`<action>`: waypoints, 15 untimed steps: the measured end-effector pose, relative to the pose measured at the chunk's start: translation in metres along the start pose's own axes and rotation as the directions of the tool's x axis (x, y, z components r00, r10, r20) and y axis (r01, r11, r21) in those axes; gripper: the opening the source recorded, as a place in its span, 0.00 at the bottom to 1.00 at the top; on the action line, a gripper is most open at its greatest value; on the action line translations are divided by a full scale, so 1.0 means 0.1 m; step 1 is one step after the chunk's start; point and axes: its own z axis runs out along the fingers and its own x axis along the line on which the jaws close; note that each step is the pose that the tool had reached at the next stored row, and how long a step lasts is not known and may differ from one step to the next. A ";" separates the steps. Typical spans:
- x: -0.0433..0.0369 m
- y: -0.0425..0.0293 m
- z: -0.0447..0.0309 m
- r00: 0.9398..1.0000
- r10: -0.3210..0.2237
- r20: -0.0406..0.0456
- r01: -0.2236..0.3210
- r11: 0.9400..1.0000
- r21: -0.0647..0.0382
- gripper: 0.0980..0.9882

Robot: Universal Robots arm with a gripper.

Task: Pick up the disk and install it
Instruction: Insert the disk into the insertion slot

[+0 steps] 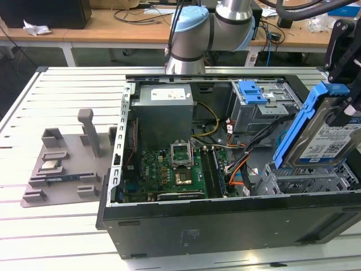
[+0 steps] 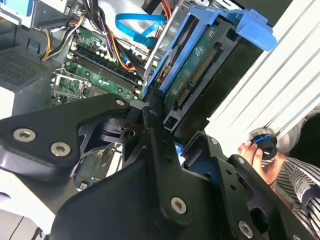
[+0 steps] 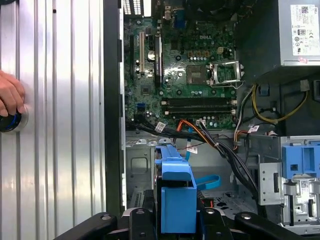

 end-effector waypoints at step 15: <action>-0.011 -0.041 0.368 1.000 0.000 -0.002 0.000 1.000 0.000 0.30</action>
